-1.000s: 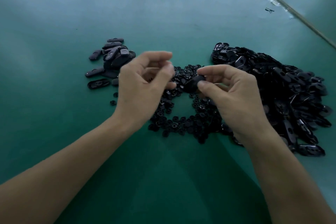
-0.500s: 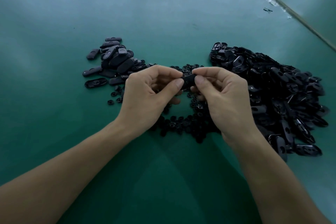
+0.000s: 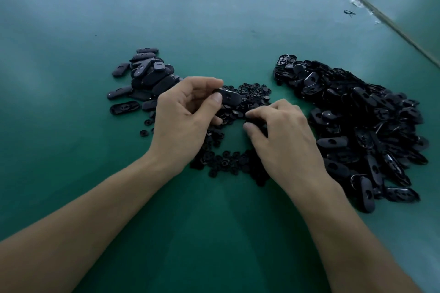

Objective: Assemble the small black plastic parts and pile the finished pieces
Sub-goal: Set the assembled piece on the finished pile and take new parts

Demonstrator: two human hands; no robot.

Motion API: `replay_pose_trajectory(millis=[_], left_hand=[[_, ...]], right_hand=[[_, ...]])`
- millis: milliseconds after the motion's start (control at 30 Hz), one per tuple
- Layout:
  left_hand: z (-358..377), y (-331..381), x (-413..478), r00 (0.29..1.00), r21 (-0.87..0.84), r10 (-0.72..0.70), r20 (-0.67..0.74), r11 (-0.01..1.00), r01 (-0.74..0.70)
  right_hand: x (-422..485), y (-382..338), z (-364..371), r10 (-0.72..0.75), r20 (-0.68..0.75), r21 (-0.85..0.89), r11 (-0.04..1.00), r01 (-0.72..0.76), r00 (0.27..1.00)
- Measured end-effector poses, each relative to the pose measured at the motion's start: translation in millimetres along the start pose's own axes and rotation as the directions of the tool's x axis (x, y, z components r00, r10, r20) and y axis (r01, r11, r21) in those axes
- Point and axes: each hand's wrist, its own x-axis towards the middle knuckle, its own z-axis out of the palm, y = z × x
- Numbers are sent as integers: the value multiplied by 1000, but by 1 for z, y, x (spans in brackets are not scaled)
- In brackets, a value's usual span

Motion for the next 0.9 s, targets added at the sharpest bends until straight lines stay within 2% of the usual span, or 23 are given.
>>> replay_pose_trajectory(millis=[367, 567, 767, 900], left_hand=[[-1, -2, 0, 999, 42, -35, 7, 999, 34], [-2, -4, -1, 1000, 41, -27, 16, 999, 27], [-2, -3, -1, 999, 22, -47, 16, 999, 47], [-3, -4, -1, 998, 31, -59, 9, 998, 59]], right_hand=[[4, -9, 0, 130, -28, 10, 992, -129, 991], [5, -9, 2, 105, -63, 12, 994, -104, 992], [6, -5, 1, 29, -184, 250, 968, 18, 982], [5, -4, 1, 61, -202, 490, 870, 47, 977]])
